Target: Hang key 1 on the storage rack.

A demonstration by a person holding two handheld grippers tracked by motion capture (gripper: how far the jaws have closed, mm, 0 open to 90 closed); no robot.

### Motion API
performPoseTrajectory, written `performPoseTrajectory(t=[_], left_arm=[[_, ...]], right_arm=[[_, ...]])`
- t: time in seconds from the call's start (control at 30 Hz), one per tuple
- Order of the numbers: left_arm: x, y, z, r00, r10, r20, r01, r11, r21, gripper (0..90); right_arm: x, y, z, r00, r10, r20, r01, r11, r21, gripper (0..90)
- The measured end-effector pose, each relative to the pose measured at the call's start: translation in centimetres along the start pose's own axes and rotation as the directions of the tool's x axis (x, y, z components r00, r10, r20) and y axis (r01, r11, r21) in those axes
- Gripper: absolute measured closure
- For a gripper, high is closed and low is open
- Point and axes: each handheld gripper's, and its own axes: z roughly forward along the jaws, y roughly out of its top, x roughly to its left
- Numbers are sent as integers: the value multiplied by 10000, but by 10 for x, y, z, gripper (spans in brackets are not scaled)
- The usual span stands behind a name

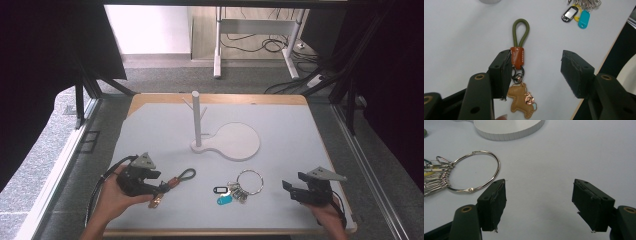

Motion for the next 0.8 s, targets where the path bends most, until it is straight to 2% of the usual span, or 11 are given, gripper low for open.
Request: performPoseTrajectory(t=[0.03,0.13,0.27,0.37,0.47,0.7,0.8], left_arm=[[1,4,5,10000,31,-1,-31,9996,298,427],[2,8,10,10000,94,-11,-93,9986,528,428],[7,15,20,9997,70,250,-95,9949,1009,429],[8,19,29,9998,143,117,-161,9863,1642,427],[11,22,37,9997,130,188,-166,9787,2049,429],[16,30,50,9998,81,196,-127,9690,2468,447],[18,36,59,9996,122,246,-187,9590,2829,469]], right_arm=[[-1,-1,0,10000,50,35,-50,10000,47,276],[-1,-1,1,10000,66,62,-67,9999,91,276],[-1,-2,3,10000,29,91,-31,9998,175,276],[-1,-2,4,10000,10,56,-11,9997,232,276],[-1,-2,4,10000,-7,40,6,9996,271,284],[0,-3,6,9999,-91,47,89,9992,384,288],[0,-3,6,9999,-147,4,147,9991,386,288]])
